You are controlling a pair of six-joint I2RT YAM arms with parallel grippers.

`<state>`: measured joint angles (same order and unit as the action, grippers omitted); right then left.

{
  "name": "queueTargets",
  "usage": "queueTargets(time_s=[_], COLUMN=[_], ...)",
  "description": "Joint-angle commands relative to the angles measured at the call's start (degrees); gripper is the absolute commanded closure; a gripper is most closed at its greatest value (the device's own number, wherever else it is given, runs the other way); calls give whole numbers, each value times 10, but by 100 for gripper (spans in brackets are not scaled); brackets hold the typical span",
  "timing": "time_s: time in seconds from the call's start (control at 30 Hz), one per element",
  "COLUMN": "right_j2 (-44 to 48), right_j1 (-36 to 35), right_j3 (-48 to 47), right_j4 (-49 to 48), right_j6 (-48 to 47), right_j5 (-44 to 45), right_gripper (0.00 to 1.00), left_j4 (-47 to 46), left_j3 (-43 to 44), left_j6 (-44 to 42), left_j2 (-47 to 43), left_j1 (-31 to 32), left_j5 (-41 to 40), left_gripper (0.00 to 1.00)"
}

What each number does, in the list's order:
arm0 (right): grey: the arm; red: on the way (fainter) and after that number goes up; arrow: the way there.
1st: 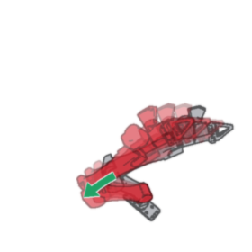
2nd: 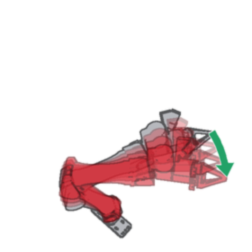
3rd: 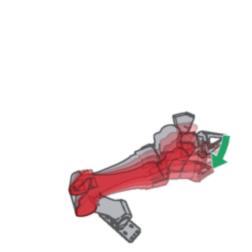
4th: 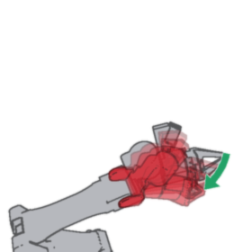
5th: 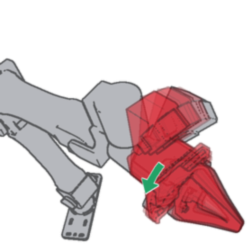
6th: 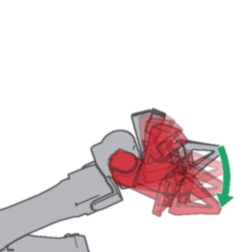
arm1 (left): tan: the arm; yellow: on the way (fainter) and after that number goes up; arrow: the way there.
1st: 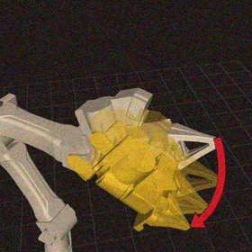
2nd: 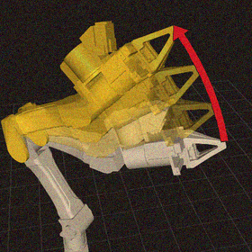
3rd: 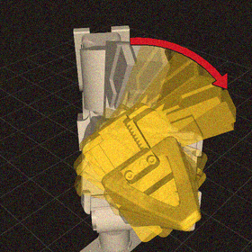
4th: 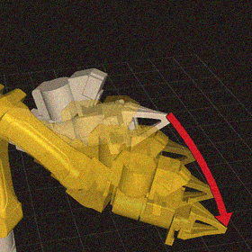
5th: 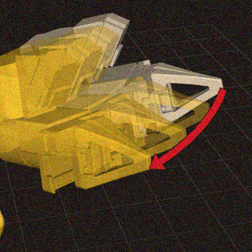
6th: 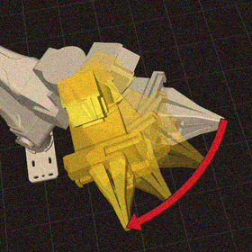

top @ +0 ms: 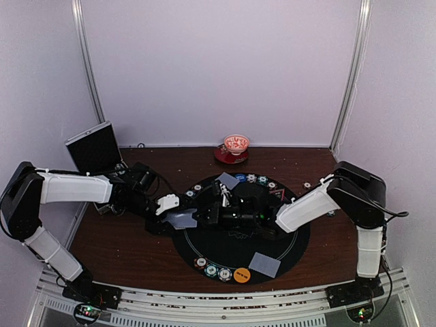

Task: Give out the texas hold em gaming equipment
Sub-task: Pick up the poker card from the face-down deck piles.

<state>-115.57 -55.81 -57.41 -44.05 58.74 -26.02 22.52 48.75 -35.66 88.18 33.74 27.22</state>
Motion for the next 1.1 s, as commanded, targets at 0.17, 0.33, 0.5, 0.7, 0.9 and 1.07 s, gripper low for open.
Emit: queueTargets(time_s=[0.17,0.33,0.5,0.7,0.9,1.07], right_j2=[68,78,52,-14,-74,-111], right_j1=[50,60,59,37,18,9], right_j3=[99,127,127,70,-1,-44], right_j4=[-98,-93,-95,-86,-48,-26], right_j6=[35,25,22,26,22,23], right_j5=[-25,-23,-31,-60,-62,-59], right_gripper=[100,100,100,100,100,100], left_j4=[-14,-19,-15,-11,-4,-4], left_j3=[-2,-1,0,2,8,8], left_j6=[-8,-7,-9,-12,-14,-14], left_j2=[-7,-8,-20,-34,-35,-36], left_j1=[-10,-25,-41,-71,-91,-91], left_j5=[-7,-15,-12,-2,10,14], left_gripper=[43,43,43,43,43,43])
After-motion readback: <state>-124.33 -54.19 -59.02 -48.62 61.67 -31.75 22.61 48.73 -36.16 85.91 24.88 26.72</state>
